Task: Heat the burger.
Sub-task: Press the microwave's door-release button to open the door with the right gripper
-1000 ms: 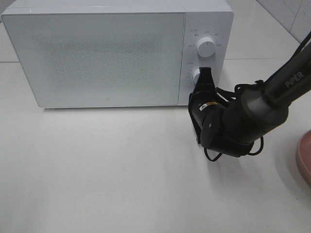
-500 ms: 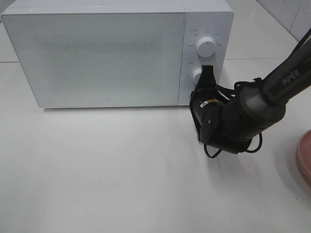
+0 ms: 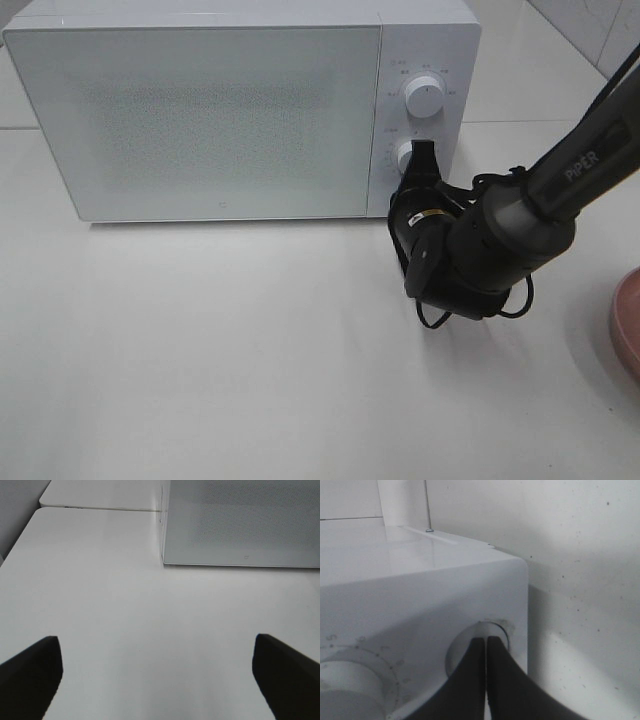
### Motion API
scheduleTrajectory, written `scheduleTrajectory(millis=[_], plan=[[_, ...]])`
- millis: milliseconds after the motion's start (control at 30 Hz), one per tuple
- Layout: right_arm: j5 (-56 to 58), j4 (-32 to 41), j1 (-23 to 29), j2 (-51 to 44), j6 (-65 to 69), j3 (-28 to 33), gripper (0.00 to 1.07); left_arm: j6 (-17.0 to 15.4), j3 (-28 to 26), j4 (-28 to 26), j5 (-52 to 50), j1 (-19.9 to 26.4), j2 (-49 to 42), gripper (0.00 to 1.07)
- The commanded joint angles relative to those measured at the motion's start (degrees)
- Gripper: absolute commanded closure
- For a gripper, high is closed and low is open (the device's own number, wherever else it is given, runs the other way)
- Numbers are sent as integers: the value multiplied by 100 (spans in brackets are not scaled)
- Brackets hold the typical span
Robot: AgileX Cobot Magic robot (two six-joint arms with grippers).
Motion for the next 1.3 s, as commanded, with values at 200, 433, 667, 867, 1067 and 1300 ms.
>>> scheduleTrajectory(millis=[200,433,667,867,1067,1300], plan=[[-160,-52,-34,-109,-17,-80,107,-23,0,-23,-46,-17,-115,9],[-103,-63,-34,-212,-86,-80,107,-23,0,-23,-46,-17,-115,9],[-143,-29,-34,-212,-86,-235,107,-23,0,-23,-46,-17,-115,9],[-355,-17,-86,-212,-149,-332,107,-23,0,-23,-46,-17,-115,9],[-768,-17,-97,-212,-206,-464,107,-23,0,-23,-46,-17,-115,9],[-991,92,-109,-178,-521,-682,107,-23,0,-23,-46,-17,-115,9]])
